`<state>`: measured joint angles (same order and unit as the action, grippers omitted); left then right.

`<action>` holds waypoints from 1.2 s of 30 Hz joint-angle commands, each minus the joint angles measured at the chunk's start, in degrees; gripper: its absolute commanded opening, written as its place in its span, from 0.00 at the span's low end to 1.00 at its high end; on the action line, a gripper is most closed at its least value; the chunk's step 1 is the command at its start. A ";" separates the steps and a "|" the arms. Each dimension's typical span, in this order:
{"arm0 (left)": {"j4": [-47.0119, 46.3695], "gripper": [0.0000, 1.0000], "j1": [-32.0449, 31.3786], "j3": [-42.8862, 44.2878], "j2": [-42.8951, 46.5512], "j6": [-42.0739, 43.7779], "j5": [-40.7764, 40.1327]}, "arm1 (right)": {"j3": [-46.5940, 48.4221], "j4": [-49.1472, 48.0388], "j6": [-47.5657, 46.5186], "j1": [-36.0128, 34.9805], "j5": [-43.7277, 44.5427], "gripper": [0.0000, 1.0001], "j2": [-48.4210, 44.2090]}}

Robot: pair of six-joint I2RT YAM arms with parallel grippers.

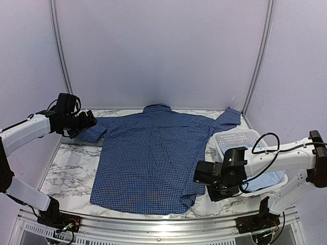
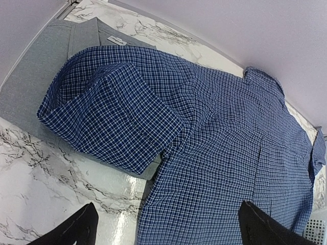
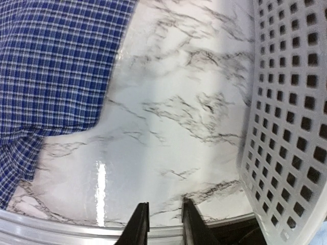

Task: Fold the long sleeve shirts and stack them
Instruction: Flatten out the crumpled shirt at the center of the board.

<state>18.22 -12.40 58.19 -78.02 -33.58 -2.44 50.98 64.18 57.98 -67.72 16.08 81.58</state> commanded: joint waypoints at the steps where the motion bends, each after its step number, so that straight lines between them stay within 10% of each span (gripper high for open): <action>1: -1.25 0.99 -0.25 -1.48 -0.82 0.10 1.20 | 3.31 -7.71 -0.78 -0.48 -1.98 0.26 0.81; 12: -1.18 0.99 -0.34 -2.21 -0.47 0.27 1.56 | -1.50 -23.70 -0.76 4.43 -2.03 0.40 3.12; 25: -1.17 0.99 -0.34 -2.39 -0.36 0.45 1.38 | -5.58 -18.39 2.53 5.25 2.37 0.40 8.91; 32: -1.25 0.99 -0.34 -1.59 -1.85 0.01 1.98 | -9.00 -18.97 4.95 5.71 1.81 0.02 4.39; 36: -1.23 0.99 -0.34 -1.44 -1.83 0.39 1.85 | -7.44 -16.74 4.98 5.76 1.95 0.00 5.78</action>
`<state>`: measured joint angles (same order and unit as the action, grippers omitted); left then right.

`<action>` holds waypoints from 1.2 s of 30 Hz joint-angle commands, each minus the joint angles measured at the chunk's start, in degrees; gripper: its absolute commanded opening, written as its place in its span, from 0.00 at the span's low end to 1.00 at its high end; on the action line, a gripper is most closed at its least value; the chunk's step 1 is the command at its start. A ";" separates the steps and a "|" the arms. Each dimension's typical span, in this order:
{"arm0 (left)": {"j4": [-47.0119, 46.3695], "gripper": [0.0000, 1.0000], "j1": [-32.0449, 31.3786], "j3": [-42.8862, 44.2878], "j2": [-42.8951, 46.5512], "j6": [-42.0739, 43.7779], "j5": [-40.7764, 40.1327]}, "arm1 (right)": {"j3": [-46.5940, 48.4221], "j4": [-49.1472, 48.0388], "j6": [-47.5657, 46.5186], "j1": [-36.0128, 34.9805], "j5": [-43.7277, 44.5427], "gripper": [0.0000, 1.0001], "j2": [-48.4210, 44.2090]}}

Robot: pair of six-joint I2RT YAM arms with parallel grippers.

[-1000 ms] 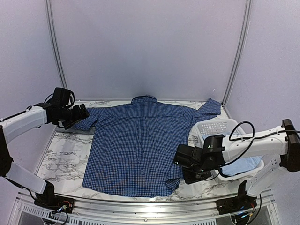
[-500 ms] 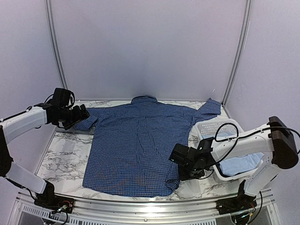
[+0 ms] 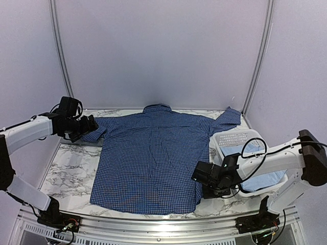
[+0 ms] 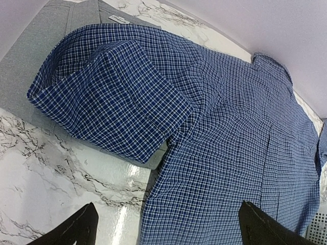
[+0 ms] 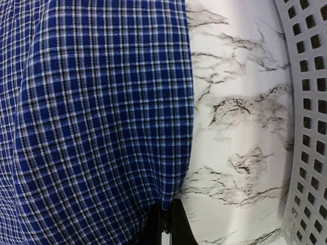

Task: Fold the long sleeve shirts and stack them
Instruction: Flatten out the crumpled shirt at the center of the board.

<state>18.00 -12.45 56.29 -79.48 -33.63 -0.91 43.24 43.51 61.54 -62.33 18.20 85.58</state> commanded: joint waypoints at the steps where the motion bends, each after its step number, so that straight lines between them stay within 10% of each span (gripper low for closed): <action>1: -1.03 0.99 -0.30 0.48 -0.21 0.59 0.11 | 1.00 6.10 1.56 0.36 0.64 0.00 1.90; 13: -1.03 0.99 -0.30 0.44 -1.37 0.32 -0.34 | 5.05 20.57 5.70 1.32 5.17 0.00 -8.02; 24: -1.04 0.99 -0.30 0.06 -1.77 0.16 -0.45 | 9.22 20.30 1.14 2.20 6.39 0.25 -8.15; 36: -0.95 0.99 -0.22 0.53 -5.16 -0.28 -5.62 | 19.77 -1.19 -18.88 3.09 0.16 0.35 3.57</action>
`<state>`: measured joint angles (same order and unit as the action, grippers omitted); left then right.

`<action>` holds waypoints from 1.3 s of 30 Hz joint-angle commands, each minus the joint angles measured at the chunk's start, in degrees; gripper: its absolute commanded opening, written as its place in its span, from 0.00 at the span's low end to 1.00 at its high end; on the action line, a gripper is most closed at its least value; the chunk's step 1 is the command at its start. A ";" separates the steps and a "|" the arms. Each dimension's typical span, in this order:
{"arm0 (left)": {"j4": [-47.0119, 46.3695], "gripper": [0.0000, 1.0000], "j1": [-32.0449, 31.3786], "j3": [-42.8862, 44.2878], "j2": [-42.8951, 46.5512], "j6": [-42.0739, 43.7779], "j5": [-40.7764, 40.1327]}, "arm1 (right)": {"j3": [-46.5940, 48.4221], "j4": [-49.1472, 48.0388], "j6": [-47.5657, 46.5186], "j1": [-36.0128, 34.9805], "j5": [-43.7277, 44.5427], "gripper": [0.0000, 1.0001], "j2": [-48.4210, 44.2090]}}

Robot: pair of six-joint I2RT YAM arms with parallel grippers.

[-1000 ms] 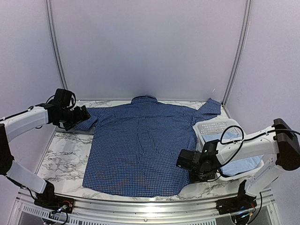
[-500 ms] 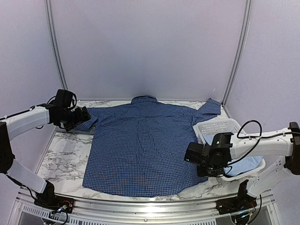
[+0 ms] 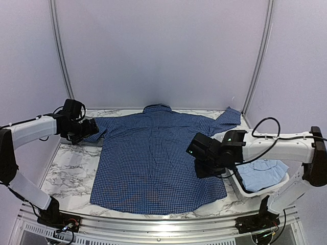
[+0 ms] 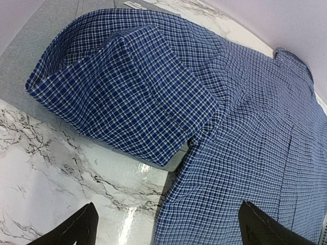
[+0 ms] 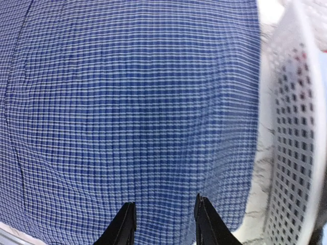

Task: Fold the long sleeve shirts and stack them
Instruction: Flatten out the crumpled shirt at the center of the board, then move the flattened shirt to the center of the board, then pick up the sleeve from the corner of the board.

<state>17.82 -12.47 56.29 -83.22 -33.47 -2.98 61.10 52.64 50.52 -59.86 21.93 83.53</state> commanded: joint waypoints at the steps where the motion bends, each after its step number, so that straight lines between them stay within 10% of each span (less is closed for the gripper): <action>1: -0.84 0.98 0.00 0.18 -1.42 -0.77 -4.74 | 1.43 -11.93 -8.42 0.69 -4.15 0.36 6.80; 18: -1.53 0.95 -0.22 5.82 -6.83 0.69 -10.37 | -24.87 -27.61 -1.84 4.29 -13.31 0.45 -3.30; 39: 2.55 0.82 -8.61 24.96 -30.26 10.19 -28.85 | -7.00 -29.35 -10.37 4.22 -8.59 0.49 1.20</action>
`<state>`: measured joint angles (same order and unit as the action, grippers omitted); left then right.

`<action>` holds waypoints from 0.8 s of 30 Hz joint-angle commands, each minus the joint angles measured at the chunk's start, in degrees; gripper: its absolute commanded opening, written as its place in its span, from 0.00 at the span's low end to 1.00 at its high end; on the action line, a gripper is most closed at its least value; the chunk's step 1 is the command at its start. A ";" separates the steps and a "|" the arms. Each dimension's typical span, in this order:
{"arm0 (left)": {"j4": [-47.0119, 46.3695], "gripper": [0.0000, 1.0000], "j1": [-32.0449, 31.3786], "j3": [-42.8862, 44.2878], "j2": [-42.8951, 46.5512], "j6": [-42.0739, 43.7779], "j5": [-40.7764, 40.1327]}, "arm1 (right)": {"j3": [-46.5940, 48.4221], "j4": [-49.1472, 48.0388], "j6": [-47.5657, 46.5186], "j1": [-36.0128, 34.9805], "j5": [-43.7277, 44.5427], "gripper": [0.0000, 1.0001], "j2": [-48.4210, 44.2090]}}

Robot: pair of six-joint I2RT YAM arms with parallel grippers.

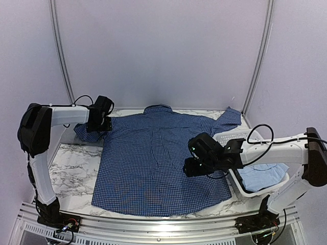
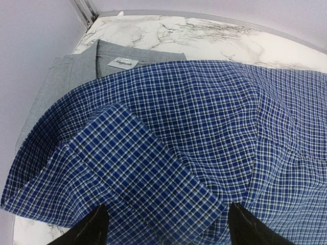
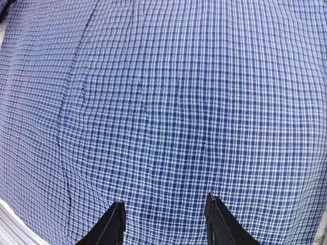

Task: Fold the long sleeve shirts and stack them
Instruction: Pick up the sleeve from the corner of the board.

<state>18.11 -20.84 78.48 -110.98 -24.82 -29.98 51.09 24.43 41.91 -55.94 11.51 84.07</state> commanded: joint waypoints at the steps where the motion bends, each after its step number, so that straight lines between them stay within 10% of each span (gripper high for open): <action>1: 2.42 0.82 -0.25 3.17 -3.17 1.53 -1.41 | 3.35 -1.35 -1.92 0.33 1.88 0.50 0.65; 12: 3.42 0.81 -0.20 4.29 -6.10 1.03 -1.29 | 5.44 -4.33 -1.27 0.77 5.07 0.50 -0.85; 24: 3.52 0.26 0.04 4.49 -4.94 1.39 -3.42 | 5.94 -16.76 -6.84 0.83 7.83 0.49 -5.71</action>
<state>19.84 -20.84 81.60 -116.42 -23.62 -31.81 54.33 12.60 38.68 -55.57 17.61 79.29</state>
